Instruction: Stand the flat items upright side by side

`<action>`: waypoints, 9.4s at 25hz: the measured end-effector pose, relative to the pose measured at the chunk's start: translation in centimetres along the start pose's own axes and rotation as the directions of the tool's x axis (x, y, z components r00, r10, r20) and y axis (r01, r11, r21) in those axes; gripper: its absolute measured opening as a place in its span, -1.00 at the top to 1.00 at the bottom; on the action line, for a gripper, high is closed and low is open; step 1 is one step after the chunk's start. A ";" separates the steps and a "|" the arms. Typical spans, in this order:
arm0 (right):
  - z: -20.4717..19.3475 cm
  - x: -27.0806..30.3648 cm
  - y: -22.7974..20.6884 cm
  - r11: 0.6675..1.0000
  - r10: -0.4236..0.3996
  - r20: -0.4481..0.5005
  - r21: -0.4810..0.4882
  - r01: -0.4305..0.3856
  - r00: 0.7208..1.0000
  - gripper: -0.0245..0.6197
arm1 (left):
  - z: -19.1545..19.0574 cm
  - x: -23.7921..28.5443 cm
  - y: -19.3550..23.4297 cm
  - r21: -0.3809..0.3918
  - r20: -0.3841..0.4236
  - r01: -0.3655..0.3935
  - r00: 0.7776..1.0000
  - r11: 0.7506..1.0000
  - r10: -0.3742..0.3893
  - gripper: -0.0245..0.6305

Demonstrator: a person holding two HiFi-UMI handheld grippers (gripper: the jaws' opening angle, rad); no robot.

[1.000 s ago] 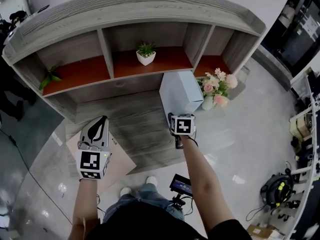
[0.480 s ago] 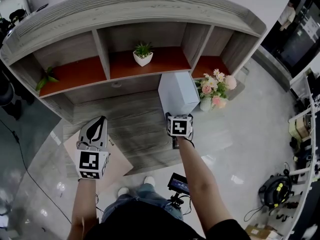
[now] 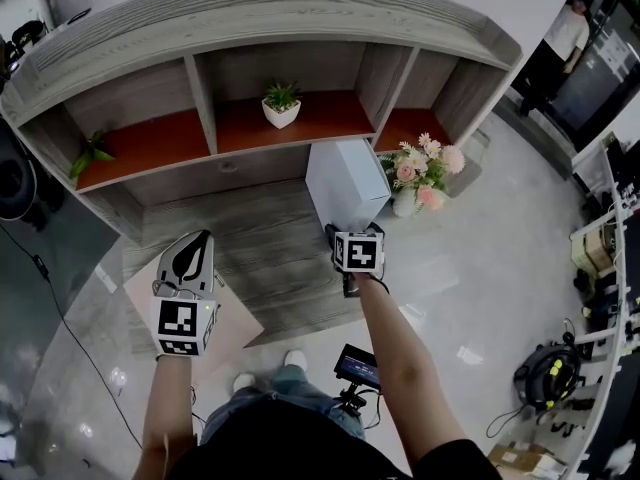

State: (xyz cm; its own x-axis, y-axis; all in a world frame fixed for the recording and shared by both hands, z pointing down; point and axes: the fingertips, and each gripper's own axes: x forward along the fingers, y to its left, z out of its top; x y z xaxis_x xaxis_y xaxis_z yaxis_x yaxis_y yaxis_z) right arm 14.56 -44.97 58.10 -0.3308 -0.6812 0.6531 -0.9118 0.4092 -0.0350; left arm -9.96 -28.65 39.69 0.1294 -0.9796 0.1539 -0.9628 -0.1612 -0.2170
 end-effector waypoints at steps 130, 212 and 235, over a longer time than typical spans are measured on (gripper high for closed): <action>-20.8 -10.4 33.0 0.678 0.110 -0.421 -0.631 -0.378 0.901 0.06 | -13.0 -29.2 14.7 -0.189 -0.125 -0.372 0.927 0.909 0.353 0.89; -4.4 -14.6 21.6 0.655 0.202 -0.703 -0.421 -0.628 0.682 -0.13 | -5.7 -21.3 7.9 -0.144 -0.027 -0.237 0.972 0.961 0.235 0.89; -6.0 -11.2 18.8 0.770 -0.025 -0.747 -0.439 -0.464 0.665 -0.12 | -5.6 -15.9 10.4 -0.170 -0.006 -0.154 0.988 0.973 0.155 0.89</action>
State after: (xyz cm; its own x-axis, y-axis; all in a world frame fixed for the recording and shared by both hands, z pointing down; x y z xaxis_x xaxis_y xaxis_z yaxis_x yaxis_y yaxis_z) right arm 2.55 -26.00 54.64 -0.0151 -0.0099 0.9998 -0.4418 0.8971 0.0022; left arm -23.36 -14.12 40.38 -0.0227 -0.9920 0.1242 -0.9974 0.0139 -0.0713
